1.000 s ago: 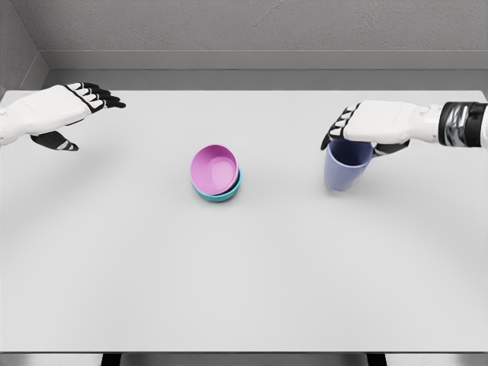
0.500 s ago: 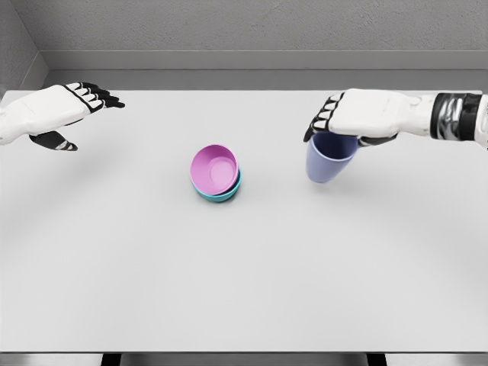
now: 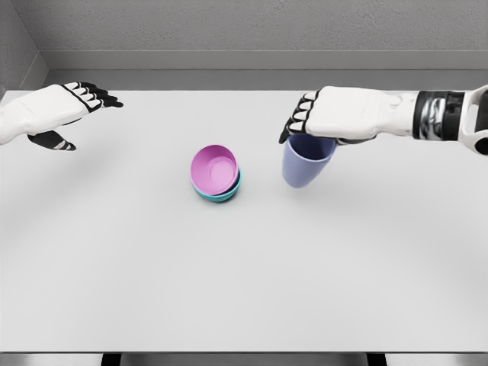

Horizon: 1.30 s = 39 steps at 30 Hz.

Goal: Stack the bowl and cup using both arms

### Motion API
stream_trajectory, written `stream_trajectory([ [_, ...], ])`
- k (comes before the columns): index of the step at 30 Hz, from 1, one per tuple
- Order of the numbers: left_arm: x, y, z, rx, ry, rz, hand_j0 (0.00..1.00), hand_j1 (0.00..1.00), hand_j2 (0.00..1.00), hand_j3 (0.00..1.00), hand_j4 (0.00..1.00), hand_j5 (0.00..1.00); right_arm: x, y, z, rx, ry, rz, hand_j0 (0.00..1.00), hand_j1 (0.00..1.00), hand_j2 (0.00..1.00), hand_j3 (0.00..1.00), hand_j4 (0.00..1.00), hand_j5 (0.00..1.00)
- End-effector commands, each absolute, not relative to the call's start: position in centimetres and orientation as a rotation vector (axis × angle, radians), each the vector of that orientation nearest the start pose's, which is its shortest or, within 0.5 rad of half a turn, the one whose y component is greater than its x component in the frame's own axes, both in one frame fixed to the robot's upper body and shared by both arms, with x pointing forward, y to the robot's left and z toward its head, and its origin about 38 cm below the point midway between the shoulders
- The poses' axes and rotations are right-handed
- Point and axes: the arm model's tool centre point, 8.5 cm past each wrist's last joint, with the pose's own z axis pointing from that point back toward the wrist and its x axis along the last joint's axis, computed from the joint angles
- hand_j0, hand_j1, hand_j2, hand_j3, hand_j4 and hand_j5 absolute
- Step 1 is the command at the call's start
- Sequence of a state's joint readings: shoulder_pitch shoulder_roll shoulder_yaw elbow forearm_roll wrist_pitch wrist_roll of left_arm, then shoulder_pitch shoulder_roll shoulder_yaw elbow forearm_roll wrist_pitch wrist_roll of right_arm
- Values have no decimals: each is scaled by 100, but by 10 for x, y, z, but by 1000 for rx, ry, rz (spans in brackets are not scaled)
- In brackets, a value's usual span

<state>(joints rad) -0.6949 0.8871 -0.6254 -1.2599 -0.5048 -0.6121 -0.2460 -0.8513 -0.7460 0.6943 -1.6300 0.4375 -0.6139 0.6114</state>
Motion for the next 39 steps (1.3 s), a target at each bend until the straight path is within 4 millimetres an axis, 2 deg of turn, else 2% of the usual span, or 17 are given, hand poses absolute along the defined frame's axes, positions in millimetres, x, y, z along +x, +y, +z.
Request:
stream_trajectory([
  [1,460,374,233,695,-1438,-1924,100,100,100,100,100,100,423,-205,299,564,1822,-2744,73,73,73,73,73,73],
  [7,460,374,233,695,-1437,-1925,100,100,100,100,100,100,420,-200,313,587,1819,-2697,73,73,73,73,73,73],
  [9,460,374,233,695,-1437,-1925,100,100,100,100,100,100,419,-190,320,582,1860,-2646,73,73,73,73,73,73],
  [19,459,373,232,693,-1437,-1925,100,100,100,100,100,100,417,-182,323,571,1870,-2618,73,73,73,73,73,73],
  [39,459,374,232,691,-1437,-1925,100,100,100,100,100,100,436,-152,316,529,1954,-2589,73,73,73,73,73,73],
])
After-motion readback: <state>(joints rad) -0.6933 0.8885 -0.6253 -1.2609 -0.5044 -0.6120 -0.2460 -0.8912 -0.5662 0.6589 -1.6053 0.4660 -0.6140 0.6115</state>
